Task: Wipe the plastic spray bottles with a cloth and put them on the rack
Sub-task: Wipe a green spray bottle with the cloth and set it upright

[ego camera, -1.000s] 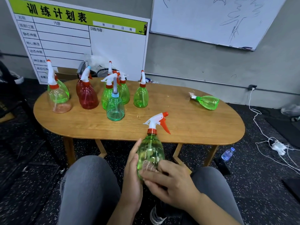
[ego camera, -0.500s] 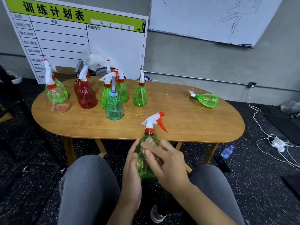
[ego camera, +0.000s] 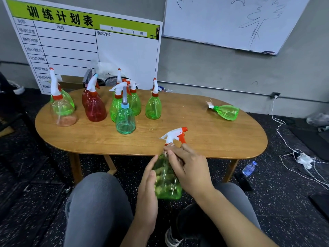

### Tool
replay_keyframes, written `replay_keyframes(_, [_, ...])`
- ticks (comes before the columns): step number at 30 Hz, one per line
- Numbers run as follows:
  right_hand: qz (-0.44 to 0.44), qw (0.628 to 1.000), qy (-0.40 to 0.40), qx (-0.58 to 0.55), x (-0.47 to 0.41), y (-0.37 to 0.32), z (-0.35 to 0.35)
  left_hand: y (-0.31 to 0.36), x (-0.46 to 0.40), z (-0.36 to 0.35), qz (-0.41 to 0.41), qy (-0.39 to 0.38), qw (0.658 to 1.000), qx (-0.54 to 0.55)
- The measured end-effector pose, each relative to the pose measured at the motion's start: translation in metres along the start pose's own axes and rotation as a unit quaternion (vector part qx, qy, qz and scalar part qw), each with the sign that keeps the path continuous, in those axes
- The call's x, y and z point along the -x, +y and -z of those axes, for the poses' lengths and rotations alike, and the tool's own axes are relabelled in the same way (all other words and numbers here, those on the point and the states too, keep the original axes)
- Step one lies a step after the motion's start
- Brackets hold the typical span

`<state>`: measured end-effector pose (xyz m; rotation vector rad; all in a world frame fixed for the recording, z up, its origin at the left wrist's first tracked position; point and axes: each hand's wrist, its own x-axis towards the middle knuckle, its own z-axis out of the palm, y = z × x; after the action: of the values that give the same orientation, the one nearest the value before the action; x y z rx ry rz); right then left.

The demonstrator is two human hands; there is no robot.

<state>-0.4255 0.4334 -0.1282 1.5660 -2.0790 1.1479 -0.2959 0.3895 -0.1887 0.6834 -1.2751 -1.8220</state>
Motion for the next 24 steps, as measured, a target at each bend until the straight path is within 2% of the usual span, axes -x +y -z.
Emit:
replay_keyframes(4, [0.033,0.998,-0.014,-0.048,0.019,-0.005,-0.001,-0.002,-0.002,0.001,0.015,0.006,0.999,0.034])
replay_keyframes(9, [0.232,0.97,-0.063,-0.023,0.058,-0.002,0.005,0.003,0.003,0.0,0.015,-0.005,0.997,0.081])
replay_keyframes(14, [0.273,0.96,-0.056,0.004,0.051,0.005,0.01,0.003,0.003,-0.002,0.017,-0.003,0.996,0.085])
replay_keyframes(16, [0.228,0.973,-0.042,-0.014,0.041,0.004,0.006,0.002,0.001,0.0,0.014,0.004,0.997,0.072])
replay_keyframes(20, [0.028,0.998,0.002,-0.061,0.011,0.004,-0.003,0.004,0.001,0.001,0.006,0.002,0.999,0.039])
replay_keyframes(22, [-0.008,0.998,0.007,-0.06,0.004,0.002,-0.008,0.005,0.003,0.003,-0.006,-0.008,1.0,0.03])
replay_keyframes(24, [-0.009,0.998,0.007,-0.065,0.005,-0.002,-0.008,0.004,0.004,0.003,-0.023,-0.016,0.999,0.024])
